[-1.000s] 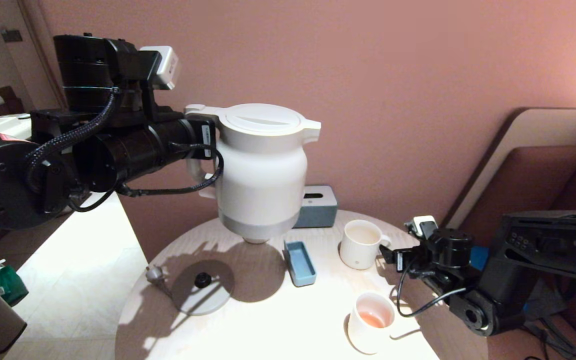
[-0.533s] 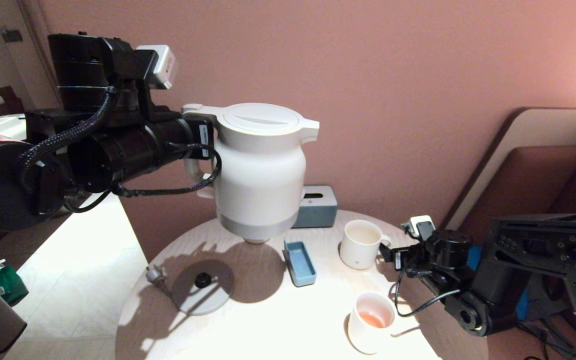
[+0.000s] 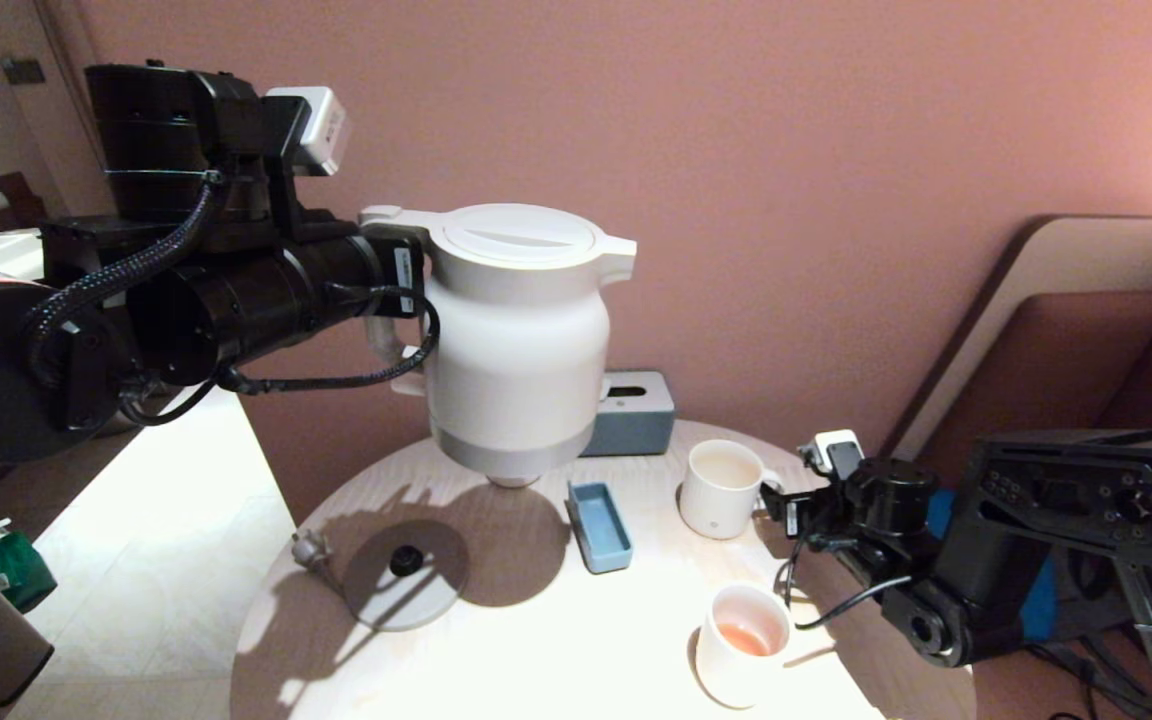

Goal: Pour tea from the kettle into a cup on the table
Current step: Pour water into the cup

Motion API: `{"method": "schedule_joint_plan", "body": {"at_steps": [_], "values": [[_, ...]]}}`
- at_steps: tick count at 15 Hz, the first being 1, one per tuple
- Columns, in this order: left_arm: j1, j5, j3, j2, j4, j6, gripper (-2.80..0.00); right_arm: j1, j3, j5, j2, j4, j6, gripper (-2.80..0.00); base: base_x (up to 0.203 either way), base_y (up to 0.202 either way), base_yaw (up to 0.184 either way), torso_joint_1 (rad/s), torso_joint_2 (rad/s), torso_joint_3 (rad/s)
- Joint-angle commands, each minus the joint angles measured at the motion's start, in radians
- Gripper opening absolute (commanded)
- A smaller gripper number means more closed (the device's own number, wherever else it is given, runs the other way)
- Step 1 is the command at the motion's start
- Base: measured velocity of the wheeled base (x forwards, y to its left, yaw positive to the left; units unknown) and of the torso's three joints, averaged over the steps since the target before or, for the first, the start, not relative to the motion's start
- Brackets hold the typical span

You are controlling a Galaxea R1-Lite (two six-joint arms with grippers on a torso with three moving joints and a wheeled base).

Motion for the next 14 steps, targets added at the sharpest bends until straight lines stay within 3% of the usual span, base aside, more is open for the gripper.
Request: {"method": "schedule_joint_plan", "body": {"at_steps": [1,14], "values": [[0.001,0.001,0.0,0.001,-0.002,-0.001,-2.8,-0.001,-0.01,-0.001,0.006,-0.007,-0.003,-2.8,0.0,0.0,0.0,0.0,0.0,0.0],[0.002,0.001,0.002,-0.002,0.0,-0.001,-2.8,0.01,-0.015,0.007,0.014,-0.021,-0.026,-2.8,0.0,0.0,0.0,0.0,0.0,0.0]]}}
